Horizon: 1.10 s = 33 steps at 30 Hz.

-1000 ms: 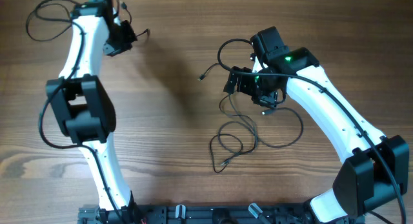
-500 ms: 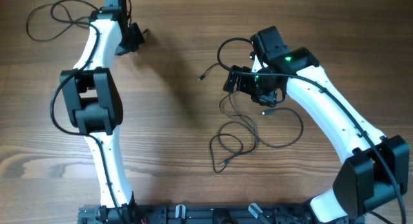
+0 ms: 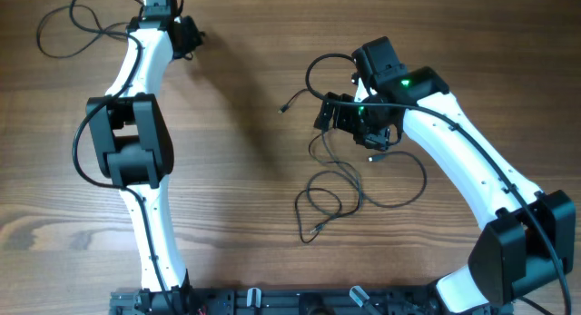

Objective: Untangle cables

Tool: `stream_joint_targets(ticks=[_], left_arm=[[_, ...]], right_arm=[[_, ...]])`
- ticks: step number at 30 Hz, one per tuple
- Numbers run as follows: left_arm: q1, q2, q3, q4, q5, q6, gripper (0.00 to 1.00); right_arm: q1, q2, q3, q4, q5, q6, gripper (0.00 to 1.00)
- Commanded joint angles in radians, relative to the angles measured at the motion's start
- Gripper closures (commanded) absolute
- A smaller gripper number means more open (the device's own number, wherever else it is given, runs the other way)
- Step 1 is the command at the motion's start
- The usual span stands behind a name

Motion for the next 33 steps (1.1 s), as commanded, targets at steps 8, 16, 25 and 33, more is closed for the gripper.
stream_joint_targets(ticks=[8, 16, 25, 33], left_arm=[[0.008, -0.050, 0.020, 0.223, 0.032, -0.009, 0.96], [-0.001, -0.126, 0.022, 0.069, 0.258, -0.009, 0.56], [-0.012, -0.228, 0.022, -0.234, 0.586, -0.008, 0.45], [-0.145, -0.296, 0.022, -0.609, 0.586, 0.081, 0.26]], right_arm=[[0.002, 0.011, -0.008, -0.022, -0.005, -0.047, 0.00], [0.002, 0.011, -0.008, -0.011, -0.005, -0.047, 0.00], [-0.081, -0.004, -0.007, -0.077, 0.014, -0.046, 0.00], [-0.244, -0.016, -0.007, -0.179, 0.012, -0.132, 0.00]])
